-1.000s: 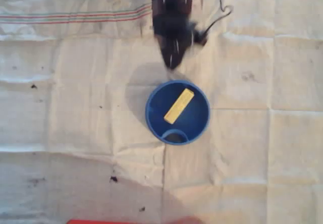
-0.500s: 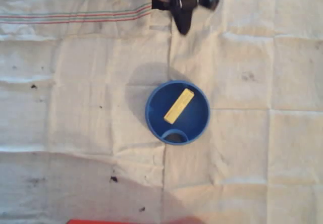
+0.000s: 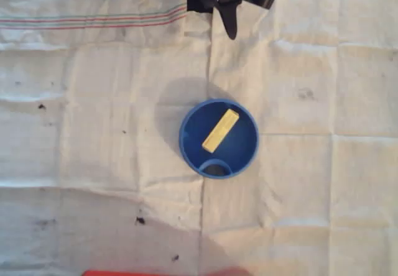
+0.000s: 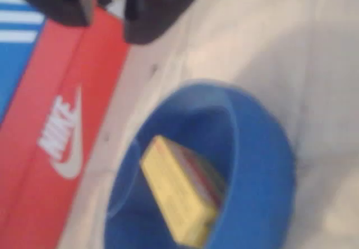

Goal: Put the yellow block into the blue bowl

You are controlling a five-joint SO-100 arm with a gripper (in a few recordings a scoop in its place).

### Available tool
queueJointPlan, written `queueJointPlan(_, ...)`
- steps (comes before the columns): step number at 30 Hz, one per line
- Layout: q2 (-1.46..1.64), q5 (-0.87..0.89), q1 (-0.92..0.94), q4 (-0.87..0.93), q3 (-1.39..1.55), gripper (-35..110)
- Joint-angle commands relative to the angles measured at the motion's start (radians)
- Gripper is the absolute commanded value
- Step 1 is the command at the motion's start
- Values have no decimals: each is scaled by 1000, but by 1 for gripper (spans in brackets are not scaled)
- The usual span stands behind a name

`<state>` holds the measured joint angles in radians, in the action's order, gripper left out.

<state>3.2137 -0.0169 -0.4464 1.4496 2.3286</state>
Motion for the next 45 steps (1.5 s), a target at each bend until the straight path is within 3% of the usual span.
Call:
queueJointPlan(1, 51, 14, -5, -40, 38, 0)
queueJointPlan(17, 121, 17, -5, -166, 258, 0)
queueJointPlan(45, 121, 17, 3, -161, 629, 0)
